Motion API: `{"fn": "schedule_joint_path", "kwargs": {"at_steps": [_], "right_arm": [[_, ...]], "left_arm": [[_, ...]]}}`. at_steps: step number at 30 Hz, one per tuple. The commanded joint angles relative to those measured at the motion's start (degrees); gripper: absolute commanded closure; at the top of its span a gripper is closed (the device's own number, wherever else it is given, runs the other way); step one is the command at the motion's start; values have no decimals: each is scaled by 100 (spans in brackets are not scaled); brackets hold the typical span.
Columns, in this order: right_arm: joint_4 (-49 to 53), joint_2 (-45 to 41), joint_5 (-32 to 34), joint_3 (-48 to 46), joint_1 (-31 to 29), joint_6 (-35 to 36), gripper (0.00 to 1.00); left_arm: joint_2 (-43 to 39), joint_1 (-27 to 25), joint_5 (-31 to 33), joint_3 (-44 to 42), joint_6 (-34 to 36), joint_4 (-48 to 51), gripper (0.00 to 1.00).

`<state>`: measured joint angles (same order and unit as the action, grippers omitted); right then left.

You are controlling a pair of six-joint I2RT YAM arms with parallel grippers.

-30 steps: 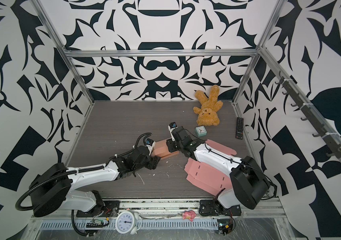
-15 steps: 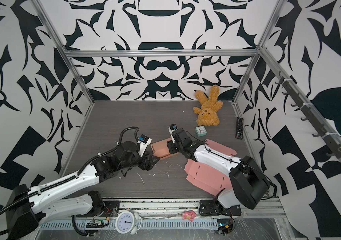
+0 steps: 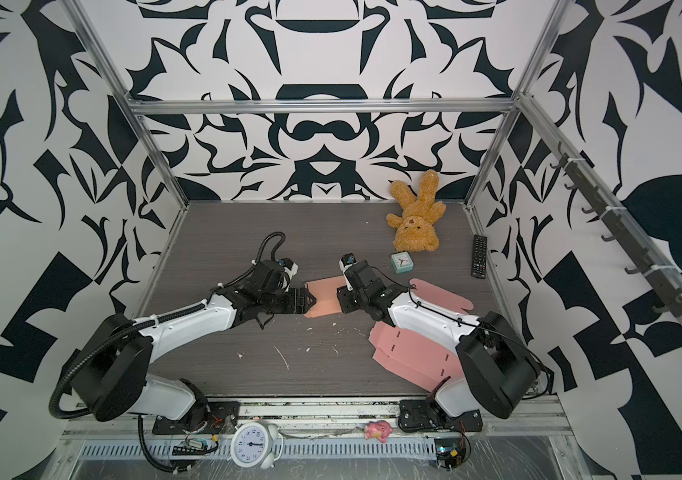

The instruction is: Fold the paper box

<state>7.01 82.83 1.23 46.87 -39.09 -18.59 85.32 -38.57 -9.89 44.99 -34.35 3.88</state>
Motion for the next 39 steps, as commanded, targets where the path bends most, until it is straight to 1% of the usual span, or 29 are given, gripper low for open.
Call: {"fn": "schedule_joint_path", "kwargs": {"at_steps": [1, 3, 7, 11, 17, 21, 26, 32, 39], "right_arm": [[-32, -206, 18, -101, -29, -106, 51], [-18, -238, 26, -160, -28, -110, 51], [-7, -269, 11, -240, -28, -135, 51], [-4, -269, -9, -266, -28, -137, 51], [72, -356, 8, -249, -33, -136, 51], [79, -585, -76, -283, 6, -162, 49], [36, -746, -418, -375, 256, -363, 47], [-1, -638, -599, -425, 428, -485, 47], [16, -566, -620, -449, 445, -542, 48]], "left_arm": [[202, 59, -168, 130, -168, -374, 22], [343, 107, -168, 69, -175, -489, 22], [656, 173, -246, 15, -168, -610, 26], [805, 192, -249, -30, -177, -720, 30], [897, 200, -212, -17, -135, -748, 32], [919, 209, -171, -44, -117, -748, 33], [995, 213, -189, -51, -125, -783, 35], [1016, 216, -180, -43, -83, -800, 39], [929, 226, -223, -10, -47, -771, 40]]}}
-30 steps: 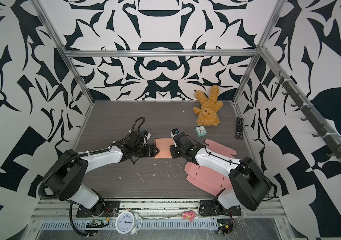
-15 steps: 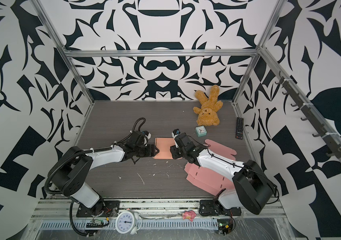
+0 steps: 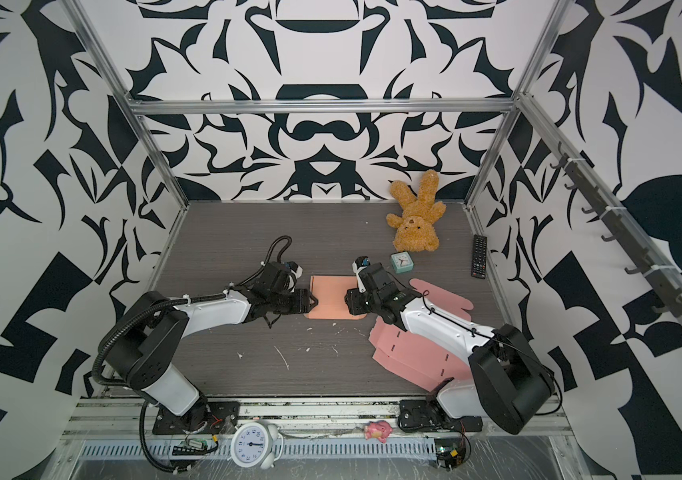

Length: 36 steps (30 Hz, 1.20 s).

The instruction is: Fold the paper box

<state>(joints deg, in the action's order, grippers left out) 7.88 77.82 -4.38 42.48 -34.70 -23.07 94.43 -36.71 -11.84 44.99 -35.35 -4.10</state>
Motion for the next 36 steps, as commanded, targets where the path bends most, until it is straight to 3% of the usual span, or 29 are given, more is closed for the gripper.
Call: {"fn": "schedule_joint_path", "kwargs": {"at_steps": [1, 16, 25, 36], "right_arm": [[-31, -90, -38, -9, 5, -95, 48], [287, -716, -169, -475, 7, -355, 48], [76, -693, -287, -680, -8, -512, 38], [-356, -249, -542, -671, -19, -618, 35]], "left_arm": [[-26, 41, -26, -8, 70, 44, 39], [-1073, -107, 21, -202, 477, 872, 30], [-942, -380, 17, -152, 423, 922, 30], [-646, -449, -20, -78, 380, 729, 30]]}}
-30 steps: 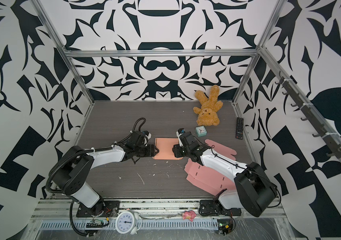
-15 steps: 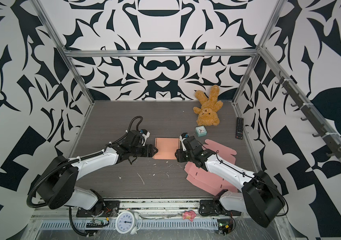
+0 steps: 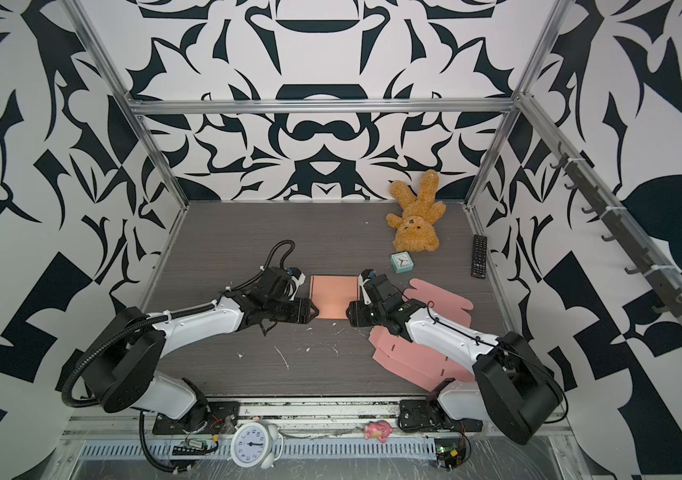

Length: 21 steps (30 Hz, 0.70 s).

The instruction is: Fold the paper box

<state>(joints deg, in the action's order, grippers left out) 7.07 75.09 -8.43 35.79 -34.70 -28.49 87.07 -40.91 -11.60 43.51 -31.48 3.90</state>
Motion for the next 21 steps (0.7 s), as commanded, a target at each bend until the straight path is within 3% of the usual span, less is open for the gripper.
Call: {"fn": "schedule_joint_path", "kwargs": {"at_steps": [1, 21], "right_arm": [[-292, 61, -159, 2, -19, -78, 35], [-488, 196, -274, 33, -239, -315, 35]], "left_arm": [[116, -31, -50, 70, -19, -111, 30], [191, -356, -130, 40, -228, -474, 32]]}}
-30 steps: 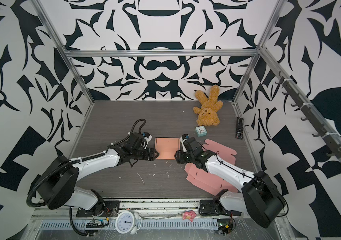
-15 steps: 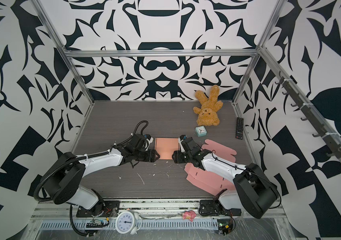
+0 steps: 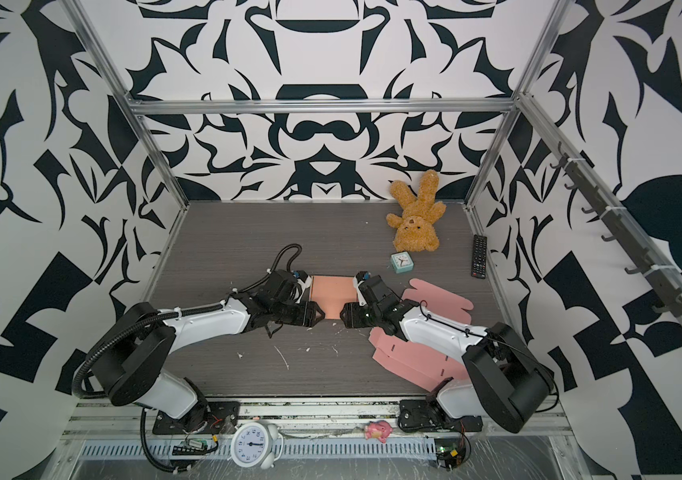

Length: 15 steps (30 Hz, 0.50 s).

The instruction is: Fold the paper box

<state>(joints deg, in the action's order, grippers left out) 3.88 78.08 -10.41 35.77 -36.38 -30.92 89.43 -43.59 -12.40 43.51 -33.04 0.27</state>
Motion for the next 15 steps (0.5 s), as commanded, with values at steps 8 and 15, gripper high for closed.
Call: {"fn": "schedule_joint_path", "kwargs": {"at_steps": [8, 15], "right_arm": [[-129, -189, 17, 9, -141, -103, 35], [-121, -232, 66, -16, -194, -120, 35]], "left_arm": [[-247, -173, 0, -24, -158, -98, 33], [-369, -229, 102, -149, -230, -58, 33]]}}
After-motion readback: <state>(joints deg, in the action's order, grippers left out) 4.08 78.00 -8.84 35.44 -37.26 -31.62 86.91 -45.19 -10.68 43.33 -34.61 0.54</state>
